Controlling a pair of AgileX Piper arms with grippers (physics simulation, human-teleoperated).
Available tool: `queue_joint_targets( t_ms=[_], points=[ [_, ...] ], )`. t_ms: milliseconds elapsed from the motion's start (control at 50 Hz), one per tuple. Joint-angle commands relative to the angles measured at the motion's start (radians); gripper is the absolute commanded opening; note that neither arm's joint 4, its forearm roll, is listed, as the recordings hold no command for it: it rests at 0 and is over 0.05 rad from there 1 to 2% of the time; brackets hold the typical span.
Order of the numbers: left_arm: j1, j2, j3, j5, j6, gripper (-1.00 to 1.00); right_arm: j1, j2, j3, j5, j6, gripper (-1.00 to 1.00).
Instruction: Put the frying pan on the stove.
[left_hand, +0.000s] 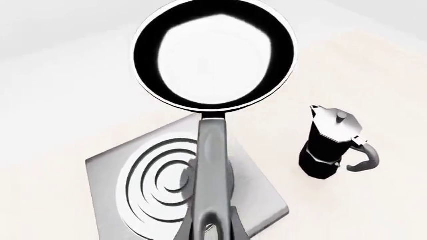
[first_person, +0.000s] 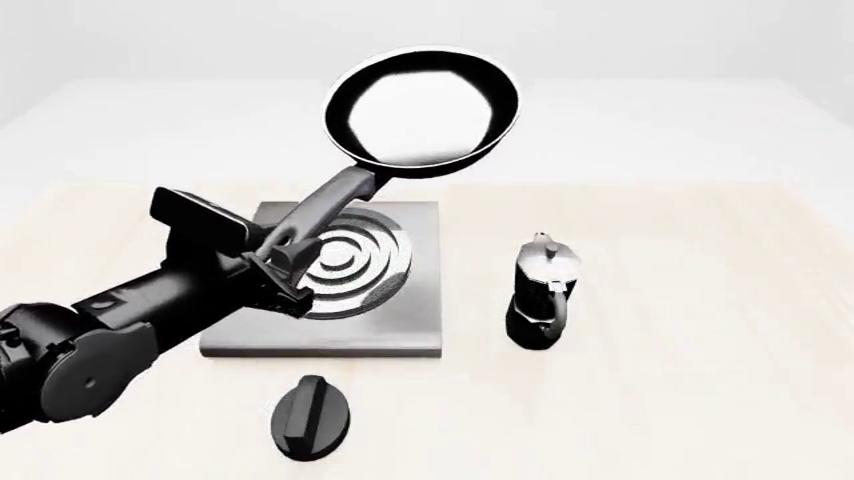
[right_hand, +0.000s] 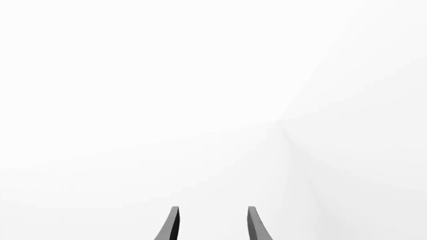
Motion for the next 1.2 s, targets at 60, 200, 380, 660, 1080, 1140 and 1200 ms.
queue_joint_targets(
  t_ms=[60, 200, 380, 660, 1080, 1140, 1200],
  points=[
    [0.033, -0.057, 0.039, 0.003, -0.03, -1.0, -0.008, 0.0, 0.007, -0.008, 0.007, 1.0],
    [0.051, -0.085, 0.052, 0.032, -0.028, -1.0, -0.005, 0.0, 0.006, -0.006, 0.006, 1.0],
    [0.062, -0.12, 0.075, 0.054, -0.035, -1.0, -0.008, 0.0, 0.005, -0.006, 0.006, 1.0],
    [0.093, -0.183, 0.098, 0.128, -0.022, -1.0, -0.008, 0.0, 0.009, -0.009, 0.004, 1.0],
    [0.116, -0.248, 0.123, 0.24, 0.005, -1.0, -0.001, 0.0, -0.002, 0.002, -0.004, 1.0],
    [0.113, -0.248, 0.133, 0.238, 0.002, -1.0, 0.002, 0.0, -0.008, 0.007, -0.007, 1.0],
    [0.114, -0.253, 0.137, 0.243, 0.001, -1.0, 0.001, 0.0, -0.009, 0.008, -0.008, 1.0]
  ],
)
